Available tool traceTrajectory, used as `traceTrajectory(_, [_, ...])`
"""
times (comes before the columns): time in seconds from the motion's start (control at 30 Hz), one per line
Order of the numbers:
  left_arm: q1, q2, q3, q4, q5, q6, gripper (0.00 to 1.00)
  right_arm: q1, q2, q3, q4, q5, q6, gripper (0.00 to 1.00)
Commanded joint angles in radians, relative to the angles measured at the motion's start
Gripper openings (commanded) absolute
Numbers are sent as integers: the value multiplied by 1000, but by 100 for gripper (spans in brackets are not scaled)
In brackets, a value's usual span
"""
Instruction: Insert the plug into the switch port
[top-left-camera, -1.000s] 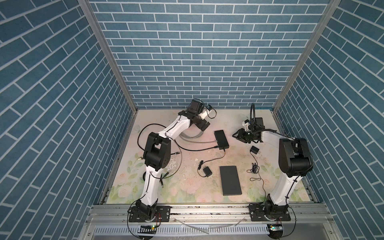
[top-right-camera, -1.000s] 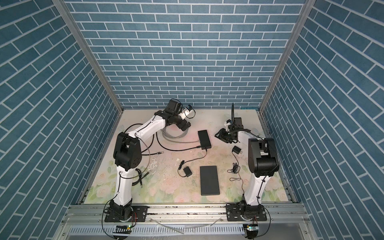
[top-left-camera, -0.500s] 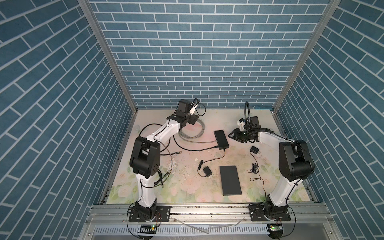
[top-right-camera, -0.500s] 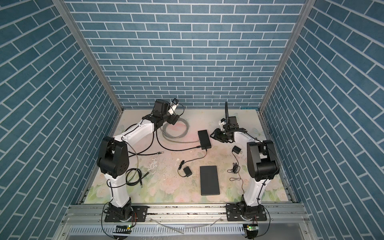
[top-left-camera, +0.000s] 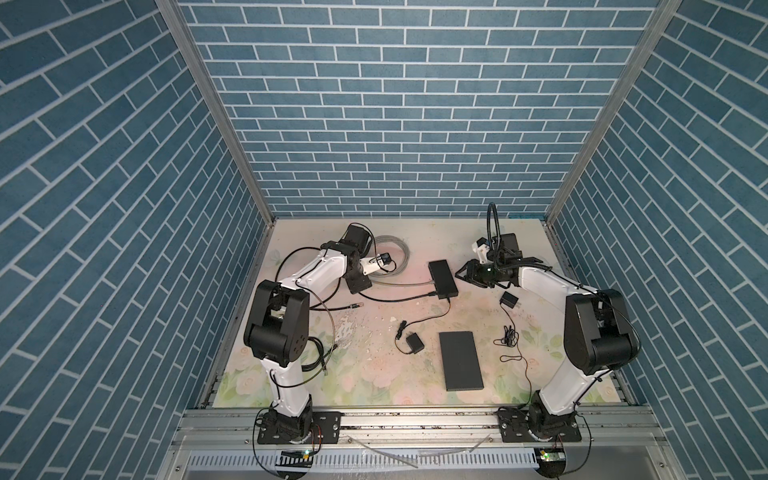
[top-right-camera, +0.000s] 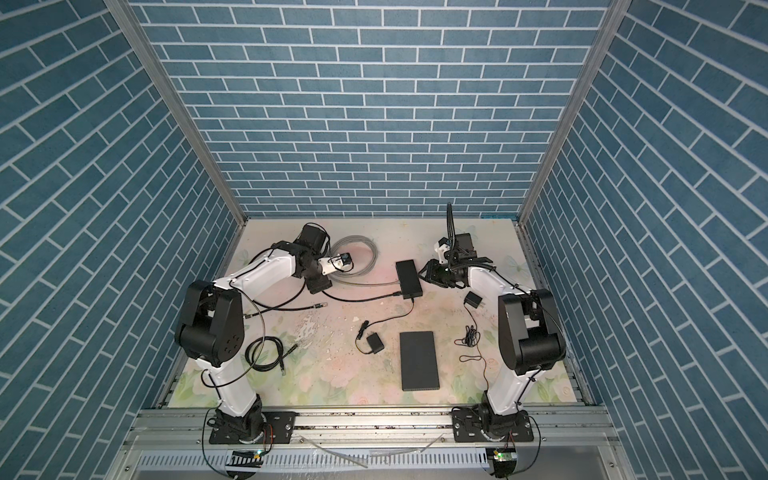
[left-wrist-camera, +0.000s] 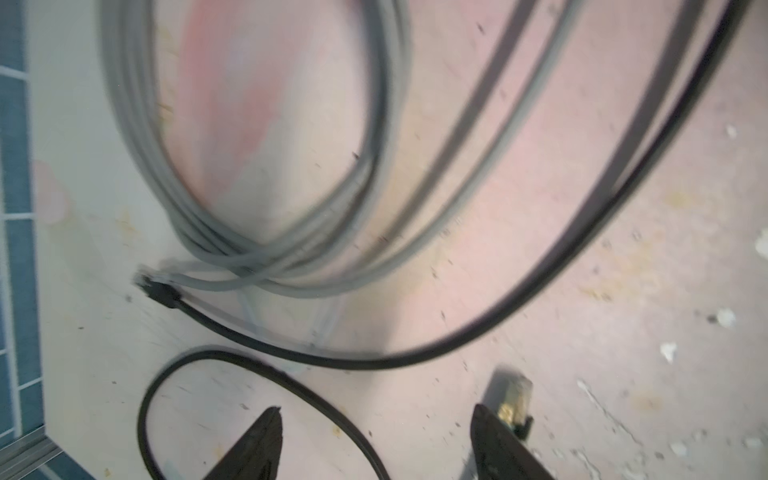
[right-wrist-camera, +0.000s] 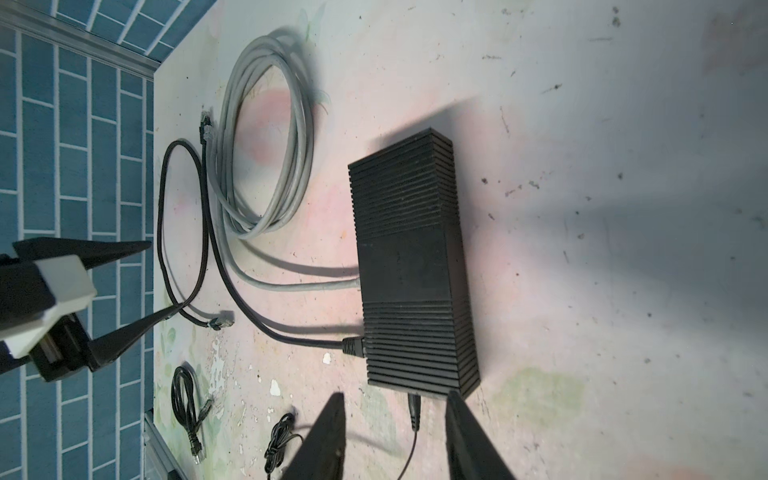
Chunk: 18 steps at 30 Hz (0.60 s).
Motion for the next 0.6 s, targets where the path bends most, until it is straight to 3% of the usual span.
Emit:
traceTrajectory(0.0, [9, 12, 22, -169, -68, 96, 71, 11, -48, -38, -42, 0, -37, 40])
traceTrajectory(0.3, [39, 103, -4, -132, -160, 71, 71, 16, -116, -70, -62, 13, -39, 40])
traceTrajectory(0.57, [52, 96, -38, -167, -111, 56, 67, 16, -106, -60, -74, 14, -42, 40])
